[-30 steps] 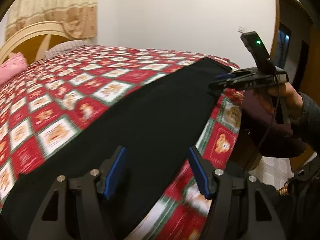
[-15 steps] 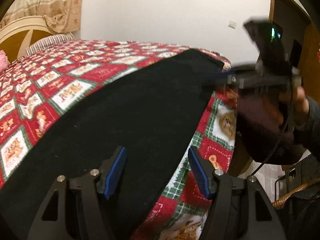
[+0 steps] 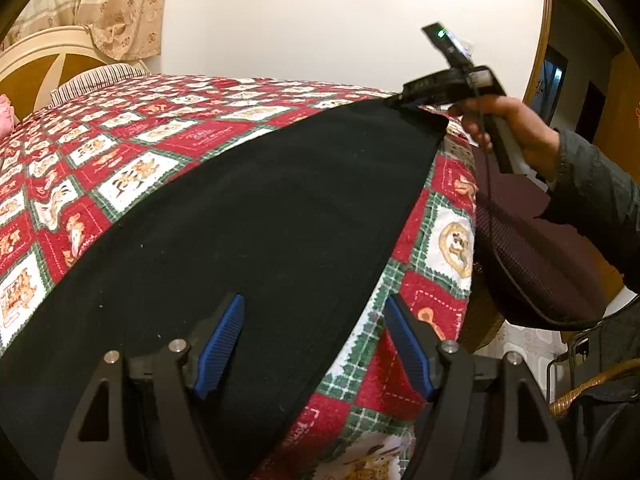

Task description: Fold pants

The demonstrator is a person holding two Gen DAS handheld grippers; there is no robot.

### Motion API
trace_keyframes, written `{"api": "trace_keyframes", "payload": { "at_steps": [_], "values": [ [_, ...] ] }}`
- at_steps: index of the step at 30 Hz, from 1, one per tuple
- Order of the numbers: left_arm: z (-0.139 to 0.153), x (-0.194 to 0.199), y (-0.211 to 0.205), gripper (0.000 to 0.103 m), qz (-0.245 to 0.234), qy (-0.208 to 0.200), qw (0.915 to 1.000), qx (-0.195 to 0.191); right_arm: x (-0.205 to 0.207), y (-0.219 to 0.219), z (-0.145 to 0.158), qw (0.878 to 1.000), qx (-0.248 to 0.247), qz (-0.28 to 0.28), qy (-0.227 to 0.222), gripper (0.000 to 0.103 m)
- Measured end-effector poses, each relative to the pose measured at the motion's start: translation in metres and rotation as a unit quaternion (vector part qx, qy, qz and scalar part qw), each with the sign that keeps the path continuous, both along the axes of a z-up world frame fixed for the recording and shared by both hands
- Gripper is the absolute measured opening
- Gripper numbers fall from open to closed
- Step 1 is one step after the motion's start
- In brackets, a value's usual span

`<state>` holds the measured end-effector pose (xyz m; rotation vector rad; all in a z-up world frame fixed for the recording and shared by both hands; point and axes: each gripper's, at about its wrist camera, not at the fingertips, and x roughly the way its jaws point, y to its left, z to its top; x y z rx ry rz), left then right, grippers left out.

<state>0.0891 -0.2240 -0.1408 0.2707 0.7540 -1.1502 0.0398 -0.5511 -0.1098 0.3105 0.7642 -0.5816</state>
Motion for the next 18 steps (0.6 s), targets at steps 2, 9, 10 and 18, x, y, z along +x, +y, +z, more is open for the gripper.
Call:
{"api": "trace_keyframes", "payload": {
  "at_steps": [2, 9, 10, 18],
  "values": [
    [0.0, 0.0, -0.001, 0.075, 0.0, 0.0, 1.0, 0.001, 0.001, -0.009, -0.009, 1.0, 0.016, -0.003, -0.001, 0.03],
    [-0.001, 0.0, -0.004, 0.084, -0.007, -0.008, 0.9999, 0.008, -0.006, -0.001, -0.001, 1.0, -0.006, -0.012, -0.002, 0.03],
    [-0.001, -0.001, -0.005, 0.086, -0.008, -0.01, 0.9999, 0.009, -0.011, 0.005, 0.004, 1.0, -0.019, -0.014, -0.005, 0.03],
    [-0.003, -0.003, -0.005, 0.088, -0.009, -0.02, 0.9996, 0.015, -0.035, 0.076, 0.012, 0.995, -0.079, 0.049, -0.022, 0.03]
  ]
}}
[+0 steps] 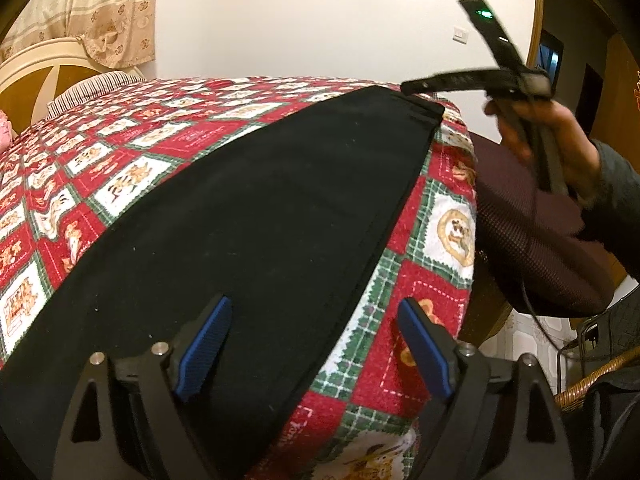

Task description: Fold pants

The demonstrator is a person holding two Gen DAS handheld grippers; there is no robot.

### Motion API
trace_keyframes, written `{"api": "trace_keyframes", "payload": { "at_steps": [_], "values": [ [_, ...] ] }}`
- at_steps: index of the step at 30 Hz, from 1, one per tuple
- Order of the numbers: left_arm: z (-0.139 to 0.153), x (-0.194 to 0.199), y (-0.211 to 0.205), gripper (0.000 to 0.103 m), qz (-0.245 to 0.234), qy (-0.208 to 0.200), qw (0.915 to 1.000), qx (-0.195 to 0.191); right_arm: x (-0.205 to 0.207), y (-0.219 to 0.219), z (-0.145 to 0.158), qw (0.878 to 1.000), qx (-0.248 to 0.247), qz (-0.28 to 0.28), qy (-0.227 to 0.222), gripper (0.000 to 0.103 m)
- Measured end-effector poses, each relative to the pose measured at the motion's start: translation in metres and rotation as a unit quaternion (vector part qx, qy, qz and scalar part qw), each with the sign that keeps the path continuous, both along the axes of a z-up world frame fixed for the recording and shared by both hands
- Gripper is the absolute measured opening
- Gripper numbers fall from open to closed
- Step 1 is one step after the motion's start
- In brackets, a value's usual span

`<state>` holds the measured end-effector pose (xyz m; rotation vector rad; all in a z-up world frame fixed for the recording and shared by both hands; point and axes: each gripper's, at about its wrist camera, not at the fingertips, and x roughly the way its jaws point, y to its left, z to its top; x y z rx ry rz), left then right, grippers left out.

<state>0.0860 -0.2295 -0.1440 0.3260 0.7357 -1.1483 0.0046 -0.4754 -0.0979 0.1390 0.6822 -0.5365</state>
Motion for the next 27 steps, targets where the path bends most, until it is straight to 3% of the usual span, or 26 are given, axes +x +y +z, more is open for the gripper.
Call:
{"api": "trace_keyframes", "payload": {
  "at_steps": [5, 10, 27],
  "values": [
    [0.0, -0.002, -0.002, 0.089, 0.001, -0.005, 1.0, 0.004, 0.002, 0.063, -0.014, 0.997, -0.023, 0.076, 0.025, 0.03],
    [-0.001, -0.005, -0.003, 0.091, 0.001, -0.013, 0.9998, 0.012, 0.015, 0.1, -0.043, 0.989, -0.06, 0.111, 0.072, 0.03],
    [-0.002, -0.007, -0.002, 0.093, 0.007, -0.018, 0.9997, 0.017, 0.004, 0.107, -0.056, 0.989, -0.067, 0.106, 0.078, 0.03]
  ]
}}
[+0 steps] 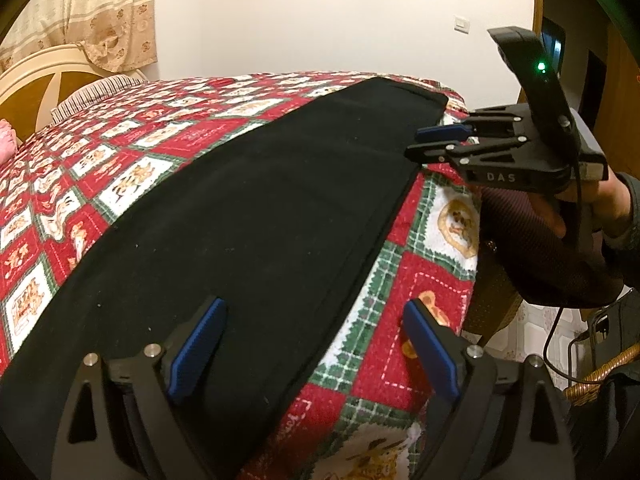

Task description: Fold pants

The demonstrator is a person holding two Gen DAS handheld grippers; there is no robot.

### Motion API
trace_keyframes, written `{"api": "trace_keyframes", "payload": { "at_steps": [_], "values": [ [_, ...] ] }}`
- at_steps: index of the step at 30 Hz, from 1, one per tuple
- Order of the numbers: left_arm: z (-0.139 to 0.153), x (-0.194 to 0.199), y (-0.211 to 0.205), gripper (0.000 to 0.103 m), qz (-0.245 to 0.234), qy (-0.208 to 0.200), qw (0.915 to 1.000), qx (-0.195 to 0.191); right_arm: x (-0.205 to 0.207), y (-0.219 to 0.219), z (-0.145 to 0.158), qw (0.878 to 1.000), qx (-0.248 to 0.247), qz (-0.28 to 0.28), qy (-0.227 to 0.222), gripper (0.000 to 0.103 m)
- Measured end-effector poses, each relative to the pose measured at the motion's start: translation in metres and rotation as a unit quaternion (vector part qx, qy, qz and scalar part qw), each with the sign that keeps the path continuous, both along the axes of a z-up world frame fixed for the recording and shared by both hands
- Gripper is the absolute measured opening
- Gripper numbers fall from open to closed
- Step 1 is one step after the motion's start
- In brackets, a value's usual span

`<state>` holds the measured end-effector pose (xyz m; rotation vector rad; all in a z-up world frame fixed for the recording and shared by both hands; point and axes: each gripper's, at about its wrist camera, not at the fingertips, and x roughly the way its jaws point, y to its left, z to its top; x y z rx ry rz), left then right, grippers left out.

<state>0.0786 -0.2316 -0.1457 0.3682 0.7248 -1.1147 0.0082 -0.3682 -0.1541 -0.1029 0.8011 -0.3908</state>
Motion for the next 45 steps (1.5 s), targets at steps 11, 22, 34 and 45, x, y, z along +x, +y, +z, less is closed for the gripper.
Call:
{"api": "trace_keyframes", "payload": {
  "at_steps": [11, 22, 34, 45],
  "values": [
    [0.013, 0.018, 0.055, 0.093, 0.092, 0.0, 0.9954, -0.026, -0.038, -0.043, 0.027, 0.995, 0.061, -0.023, -0.081, 0.048],
    [0.023, 0.041, 0.125, 0.093, 0.197, -0.026, 0.9789, -0.046, -0.08, -0.126, 0.044, 0.966, 0.152, -0.136, -0.158, 0.048],
    [0.005, 0.073, 0.185, 0.093, 0.292, 0.015, 0.9551, -0.05, -0.067, -0.17, 0.018, 0.937, 0.266, -0.159, -0.162, 0.048],
    [-0.006, 0.077, 0.19, 0.093, 0.295, 0.05, 0.9525, -0.057, -0.057, -0.179, 0.014, 0.927, 0.307, -0.142, -0.162, 0.025]
  ]
}}
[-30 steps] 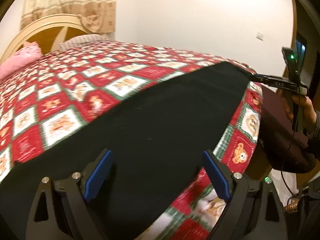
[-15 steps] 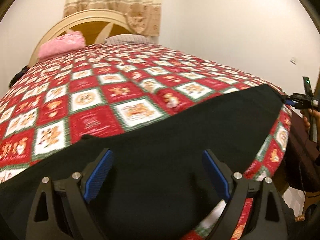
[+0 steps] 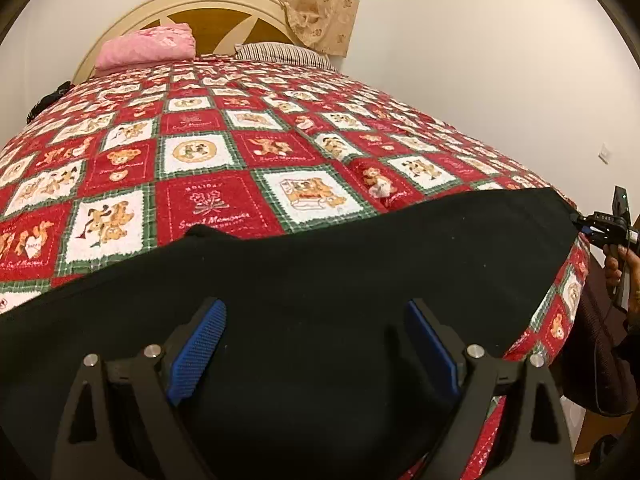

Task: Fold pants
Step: 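Grasp the end of the black pants with the right gripper and lift it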

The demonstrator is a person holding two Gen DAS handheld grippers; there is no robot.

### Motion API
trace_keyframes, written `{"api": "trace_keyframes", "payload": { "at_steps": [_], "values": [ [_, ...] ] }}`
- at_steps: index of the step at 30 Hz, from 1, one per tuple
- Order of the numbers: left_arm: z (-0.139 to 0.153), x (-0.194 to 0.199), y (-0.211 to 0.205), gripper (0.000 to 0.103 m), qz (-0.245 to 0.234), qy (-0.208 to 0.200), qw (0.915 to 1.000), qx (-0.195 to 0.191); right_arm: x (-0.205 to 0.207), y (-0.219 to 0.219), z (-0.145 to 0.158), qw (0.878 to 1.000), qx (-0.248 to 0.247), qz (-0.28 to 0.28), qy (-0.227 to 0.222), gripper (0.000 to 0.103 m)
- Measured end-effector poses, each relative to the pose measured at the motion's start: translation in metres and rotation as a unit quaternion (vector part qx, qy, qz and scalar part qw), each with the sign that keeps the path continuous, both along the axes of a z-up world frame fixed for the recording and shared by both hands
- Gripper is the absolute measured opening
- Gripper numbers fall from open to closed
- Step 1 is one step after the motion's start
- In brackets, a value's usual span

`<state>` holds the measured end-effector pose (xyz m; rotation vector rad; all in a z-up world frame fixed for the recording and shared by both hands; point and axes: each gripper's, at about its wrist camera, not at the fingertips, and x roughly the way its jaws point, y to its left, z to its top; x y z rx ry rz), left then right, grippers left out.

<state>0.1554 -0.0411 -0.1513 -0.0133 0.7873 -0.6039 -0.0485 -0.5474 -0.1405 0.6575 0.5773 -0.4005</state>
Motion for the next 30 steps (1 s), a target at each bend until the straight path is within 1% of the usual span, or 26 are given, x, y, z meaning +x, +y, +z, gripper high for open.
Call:
{"api": "trace_keyframes", "payload": {
  "at_steps": [1, 3, 4, 6, 9, 12, 15, 19, 23, 25, 28, 30],
  "values": [
    [0.0, -0.001, 0.001, 0.093, 0.0, 0.0, 1.0, -0.003, -0.001, -0.003, 0.0, 1.0, 0.02, 0.002, -0.01, 0.019],
    [0.0, -0.001, 0.003, 0.093, 0.001, 0.0, 1.0, -0.008, -0.001, -0.005, 0.001, 0.999, 0.039, 0.006, -0.021, 0.018],
    [0.0, -0.001, 0.004, 0.093, 0.001, 0.0, 0.9999, -0.011, -0.001, -0.002, 0.003, 0.999, 0.039, 0.007, -0.022, 0.018],
    [0.0, -0.001, 0.005, 0.093, 0.002, 0.001, 0.9999, -0.016, 0.002, 0.006, 0.009, 0.999, 0.027, 0.009, -0.02, 0.017],
    [0.001, -0.001, 0.007, 0.093, 0.002, 0.001, 0.9997, -0.022, 0.005, 0.02, 0.025, 0.999, 0.004, 0.013, -0.029, 0.017],
    [0.002, -0.001, 0.009, 0.093, 0.002, -0.001, 0.9996, -0.029, 0.01, 0.042, 0.05, 0.998, -0.031, 0.027, -0.041, 0.016],
    [0.002, -0.002, 0.011, 0.093, 0.002, -0.004, 0.9993, -0.036, 0.02, 0.069, 0.075, 0.995, -0.073, 0.053, -0.051, 0.016],
    [0.004, -0.004, 0.012, 0.093, -0.002, -0.008, 0.9991, -0.042, 0.039, 0.113, 0.102, 0.986, -0.119, 0.1, -0.061, 0.016],
    [0.008, -0.008, 0.014, 0.093, -0.001, -0.021, 0.9986, -0.048, 0.06, 0.155, 0.114, 0.975, -0.149, 0.15, -0.062, 0.016],
    [0.01, -0.009, 0.017, 0.093, 0.0, -0.021, 0.9981, -0.059, 0.071, 0.175, 0.116, 0.971, -0.156, 0.172, -0.062, 0.016],
    [0.013, -0.012, 0.022, 0.093, 0.001, -0.011, 0.9962, -0.086, 0.085, 0.203, 0.114, 0.963, -0.162, 0.206, -0.061, 0.016],
    [0.014, -0.014, 0.024, 0.093, -0.003, -0.002, 0.9947, -0.102, 0.097, 0.227, 0.11, 0.955, -0.17, 0.235, -0.057, 0.016]
  ]
}}
